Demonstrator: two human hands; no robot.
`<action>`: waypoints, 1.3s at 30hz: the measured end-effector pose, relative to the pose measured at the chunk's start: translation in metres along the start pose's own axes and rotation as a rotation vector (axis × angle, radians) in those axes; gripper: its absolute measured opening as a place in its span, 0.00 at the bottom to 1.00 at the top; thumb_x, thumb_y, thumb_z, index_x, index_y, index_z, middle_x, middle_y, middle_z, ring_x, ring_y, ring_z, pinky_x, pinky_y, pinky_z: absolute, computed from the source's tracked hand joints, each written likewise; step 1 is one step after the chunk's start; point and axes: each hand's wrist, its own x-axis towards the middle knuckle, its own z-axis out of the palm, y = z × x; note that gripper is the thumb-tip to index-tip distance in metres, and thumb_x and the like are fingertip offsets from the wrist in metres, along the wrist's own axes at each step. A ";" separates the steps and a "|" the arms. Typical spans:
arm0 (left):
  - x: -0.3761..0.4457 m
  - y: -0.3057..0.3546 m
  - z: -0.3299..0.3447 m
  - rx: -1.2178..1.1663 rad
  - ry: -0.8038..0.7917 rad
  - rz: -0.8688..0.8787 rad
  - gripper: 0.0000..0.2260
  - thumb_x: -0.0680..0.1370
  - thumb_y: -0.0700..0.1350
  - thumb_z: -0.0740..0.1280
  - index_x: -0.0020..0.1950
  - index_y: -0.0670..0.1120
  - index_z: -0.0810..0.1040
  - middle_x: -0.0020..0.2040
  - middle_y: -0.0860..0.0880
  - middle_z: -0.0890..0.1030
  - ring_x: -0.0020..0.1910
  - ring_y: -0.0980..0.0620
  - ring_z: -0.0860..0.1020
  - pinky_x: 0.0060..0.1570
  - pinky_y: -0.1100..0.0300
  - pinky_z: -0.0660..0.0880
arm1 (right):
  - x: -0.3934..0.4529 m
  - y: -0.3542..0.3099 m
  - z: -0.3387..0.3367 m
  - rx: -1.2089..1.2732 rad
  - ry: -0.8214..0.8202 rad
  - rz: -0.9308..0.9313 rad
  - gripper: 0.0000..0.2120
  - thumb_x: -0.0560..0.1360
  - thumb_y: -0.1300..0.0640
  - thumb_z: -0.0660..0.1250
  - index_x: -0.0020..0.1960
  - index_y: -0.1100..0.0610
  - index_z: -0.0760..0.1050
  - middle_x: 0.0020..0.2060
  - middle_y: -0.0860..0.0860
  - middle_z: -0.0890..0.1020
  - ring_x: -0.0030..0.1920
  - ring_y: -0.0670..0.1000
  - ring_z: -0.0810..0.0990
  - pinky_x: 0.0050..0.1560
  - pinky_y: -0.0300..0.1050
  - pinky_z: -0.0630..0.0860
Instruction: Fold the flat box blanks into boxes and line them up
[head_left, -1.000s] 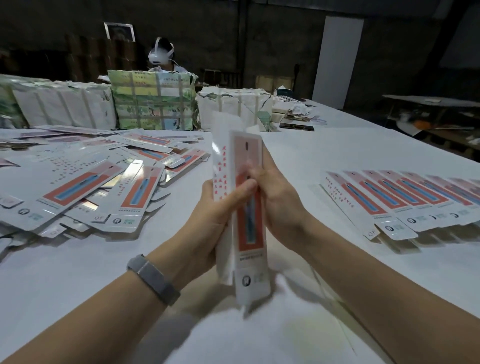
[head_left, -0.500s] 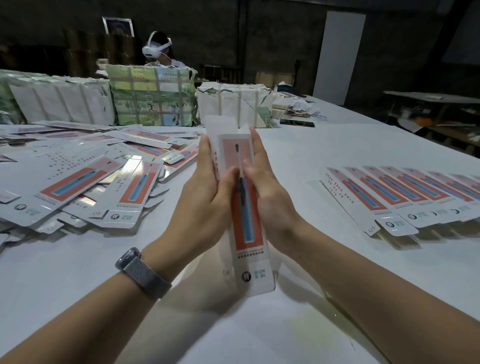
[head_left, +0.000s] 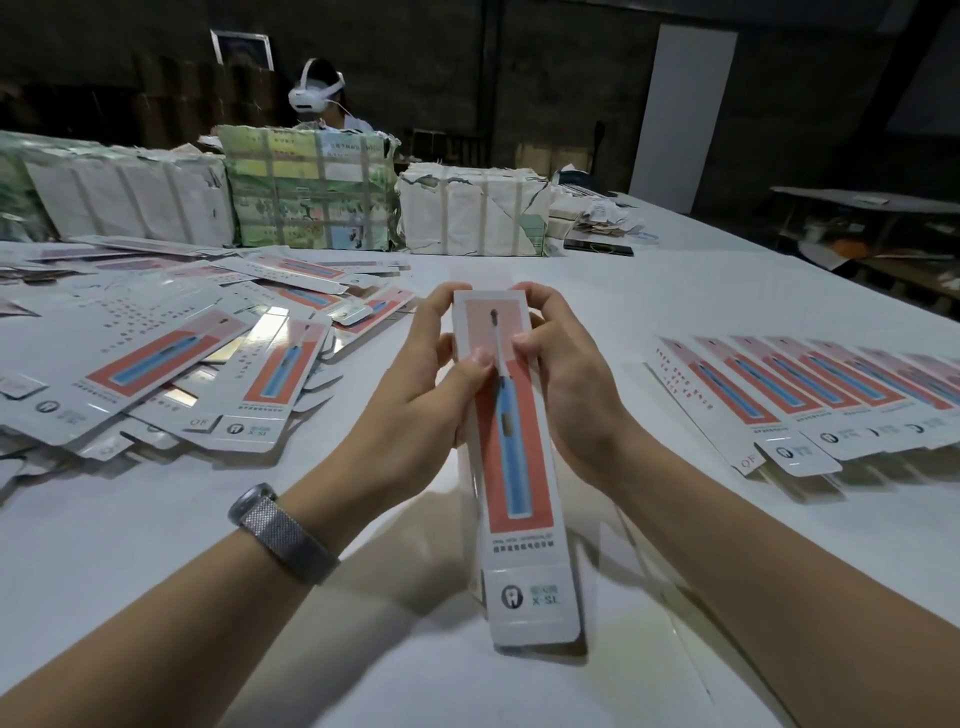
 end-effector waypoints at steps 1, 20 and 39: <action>0.000 0.000 -0.001 -0.002 -0.008 0.001 0.17 0.85 0.44 0.58 0.73 0.58 0.62 0.55 0.44 0.81 0.48 0.49 0.85 0.41 0.55 0.83 | 0.000 -0.001 0.000 -0.004 0.007 0.000 0.11 0.74 0.53 0.56 0.53 0.43 0.70 0.49 0.52 0.82 0.44 0.49 0.83 0.50 0.49 0.82; -0.002 -0.007 0.008 -0.158 -0.066 -0.152 0.25 0.85 0.48 0.59 0.69 0.73 0.50 0.37 0.50 0.81 0.38 0.55 0.84 0.37 0.62 0.80 | 0.007 -0.007 -0.014 0.257 0.098 0.056 0.19 0.63 0.64 0.63 0.53 0.54 0.77 0.44 0.51 0.78 0.44 0.50 0.81 0.45 0.43 0.79; -0.003 -0.012 0.008 -0.065 -0.062 -0.078 0.21 0.78 0.54 0.60 0.66 0.75 0.61 0.43 0.58 0.83 0.43 0.45 0.85 0.53 0.40 0.82 | 0.010 -0.018 -0.020 -0.007 0.115 0.132 0.10 0.75 0.67 0.66 0.39 0.58 0.83 0.37 0.59 0.79 0.42 0.58 0.73 0.48 0.53 0.69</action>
